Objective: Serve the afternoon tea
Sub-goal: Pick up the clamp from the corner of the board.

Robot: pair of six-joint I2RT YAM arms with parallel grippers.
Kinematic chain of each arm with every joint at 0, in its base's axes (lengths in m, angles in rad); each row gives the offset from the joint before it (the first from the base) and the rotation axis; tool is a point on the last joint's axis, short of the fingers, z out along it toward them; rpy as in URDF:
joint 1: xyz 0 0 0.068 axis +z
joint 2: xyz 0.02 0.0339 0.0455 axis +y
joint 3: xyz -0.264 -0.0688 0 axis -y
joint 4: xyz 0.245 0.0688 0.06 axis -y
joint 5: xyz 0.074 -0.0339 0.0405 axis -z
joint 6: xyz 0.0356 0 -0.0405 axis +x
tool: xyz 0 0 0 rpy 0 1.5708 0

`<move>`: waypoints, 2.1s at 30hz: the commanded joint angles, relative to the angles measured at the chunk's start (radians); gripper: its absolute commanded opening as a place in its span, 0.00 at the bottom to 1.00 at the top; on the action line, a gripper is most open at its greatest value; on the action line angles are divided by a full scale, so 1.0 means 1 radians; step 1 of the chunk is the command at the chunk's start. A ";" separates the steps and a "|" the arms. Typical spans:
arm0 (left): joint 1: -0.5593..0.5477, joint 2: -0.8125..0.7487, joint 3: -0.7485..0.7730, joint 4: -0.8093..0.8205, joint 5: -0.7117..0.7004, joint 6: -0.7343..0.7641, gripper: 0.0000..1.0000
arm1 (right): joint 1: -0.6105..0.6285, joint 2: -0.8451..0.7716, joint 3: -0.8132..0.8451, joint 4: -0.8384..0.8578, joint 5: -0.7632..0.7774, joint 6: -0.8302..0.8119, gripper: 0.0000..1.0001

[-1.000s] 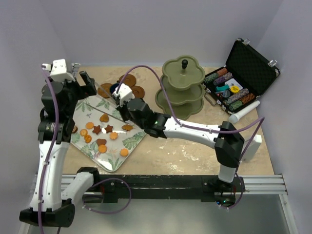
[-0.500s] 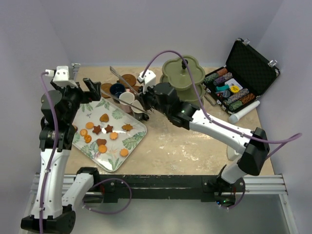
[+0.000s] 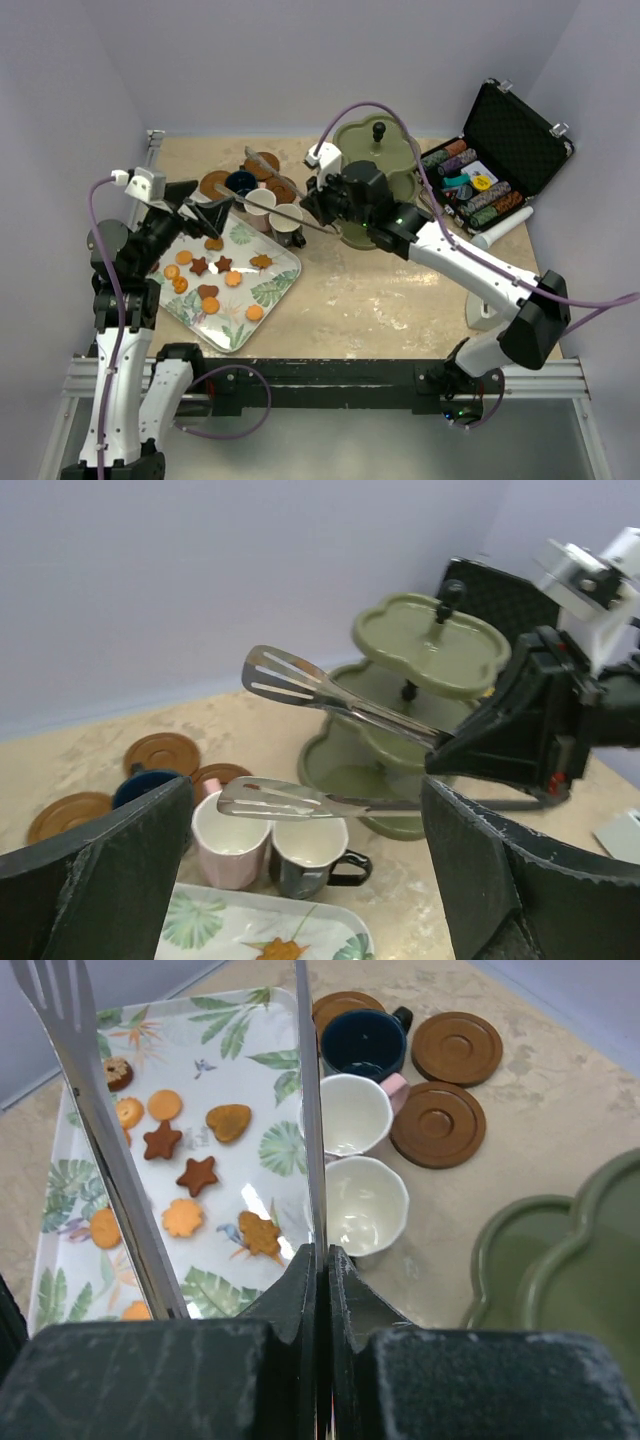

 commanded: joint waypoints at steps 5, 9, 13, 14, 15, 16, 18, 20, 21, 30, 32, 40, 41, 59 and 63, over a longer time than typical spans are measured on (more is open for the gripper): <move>0.036 0.092 -0.067 0.344 0.493 -0.079 1.00 | -0.051 -0.164 -0.039 -0.047 -0.217 -0.122 0.00; 0.035 0.097 -0.052 0.332 0.585 -0.022 1.00 | -0.051 -0.197 -0.052 -0.083 -0.239 -0.137 0.00; 0.036 0.104 -0.092 0.330 0.710 0.009 0.98 | -0.049 -0.214 -0.056 -0.100 -0.281 -0.146 0.00; 0.035 0.105 -0.105 0.353 0.742 -0.005 0.96 | -0.051 -0.213 -0.053 -0.104 -0.292 -0.151 0.00; 0.036 0.103 -0.115 0.376 0.760 -0.017 0.92 | -0.052 -0.208 -0.049 -0.109 -0.302 -0.156 0.00; 0.035 0.101 -0.119 0.386 0.782 -0.020 0.88 | -0.052 -0.207 -0.046 -0.112 -0.310 -0.157 0.00; 0.035 0.106 -0.113 0.390 0.819 -0.020 0.76 | -0.052 -0.201 -0.043 -0.118 -0.324 -0.163 0.00; 0.035 0.112 -0.106 0.389 0.848 -0.017 0.68 | -0.052 -0.196 -0.045 -0.119 -0.336 -0.166 0.00; 0.036 0.115 -0.101 0.389 0.862 -0.016 0.65 | -0.052 -0.194 -0.046 -0.119 -0.341 -0.166 0.00; 0.035 0.157 -0.087 0.354 0.922 0.041 0.28 | -0.052 -0.202 -0.054 -0.121 -0.416 -0.174 0.00; 0.035 0.172 -0.081 0.338 0.938 0.056 0.19 | -0.052 -0.204 -0.057 -0.123 -0.440 -0.180 0.00; 0.036 0.192 -0.072 0.295 1.021 0.120 0.00 | -0.052 -0.204 -0.068 -0.116 -0.500 -0.194 0.16; 0.036 0.196 -0.064 0.279 1.029 0.137 0.00 | -0.052 -0.205 -0.069 -0.115 -0.512 -0.194 0.19; 0.035 0.200 0.069 -0.223 1.201 0.605 0.00 | -0.104 -0.325 -0.146 -0.069 -0.770 -0.166 0.98; 0.023 0.181 0.083 -0.263 1.219 0.636 0.00 | -0.104 -0.342 -0.174 -0.063 -0.704 -0.166 0.98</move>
